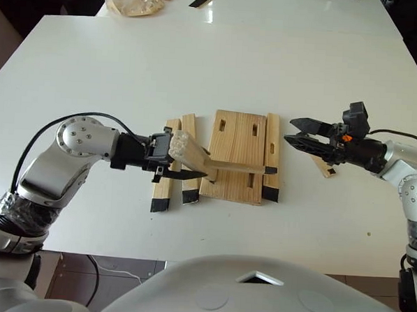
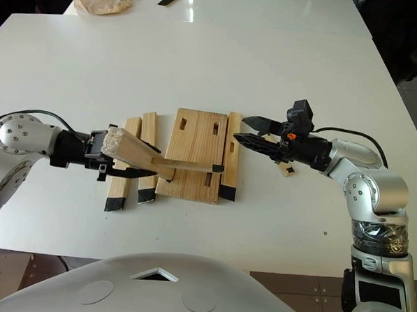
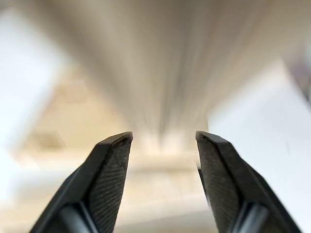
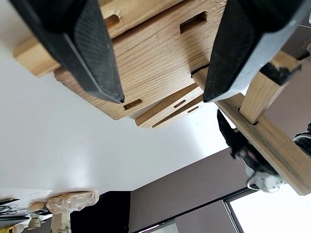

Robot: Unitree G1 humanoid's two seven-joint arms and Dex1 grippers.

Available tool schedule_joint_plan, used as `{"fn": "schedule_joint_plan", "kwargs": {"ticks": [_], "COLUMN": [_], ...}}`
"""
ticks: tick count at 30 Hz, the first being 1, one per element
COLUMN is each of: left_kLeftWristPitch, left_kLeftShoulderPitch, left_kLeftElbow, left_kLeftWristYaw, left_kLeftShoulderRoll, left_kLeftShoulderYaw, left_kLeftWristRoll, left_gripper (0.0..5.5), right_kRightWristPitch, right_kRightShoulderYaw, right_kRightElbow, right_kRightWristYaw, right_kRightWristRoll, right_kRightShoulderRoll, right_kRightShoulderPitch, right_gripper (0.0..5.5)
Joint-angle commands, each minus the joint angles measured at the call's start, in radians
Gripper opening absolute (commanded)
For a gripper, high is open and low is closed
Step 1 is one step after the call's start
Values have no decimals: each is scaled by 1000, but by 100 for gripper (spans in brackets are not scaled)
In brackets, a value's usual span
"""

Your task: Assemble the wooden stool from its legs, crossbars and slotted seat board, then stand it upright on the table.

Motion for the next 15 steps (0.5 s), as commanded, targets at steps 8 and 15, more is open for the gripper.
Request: {"fn": "schedule_joint_plan", "kwargs": {"ticks": [8, 15], "left_kLeftWristPitch": [166, 508], "left_kLeftShoulderPitch": [213, 427], "left_kLeftElbow": [-175, -473], "left_kLeftWristYaw": [202, 561], "left_kLeftShoulderRoll": [-22, -175], "left_kLeftShoulderYaw": [225, 307], "left_kLeftWristRoll": [-31, -46], "left_gripper": [391, 391], "right_kRightWristPitch": [-17, -12], "right_kRightShoulderYaw": [-17, -52], "right_kRightElbow": [-27, -90], "right_kRightWristYaw": [-10, -46], "right_kRightWristRoll": [-15, -7], "right_kRightShoulderRoll": [-7, 0], "right_kRightShoulderPitch": [29, 113], "right_gripper": [298, 298]}}
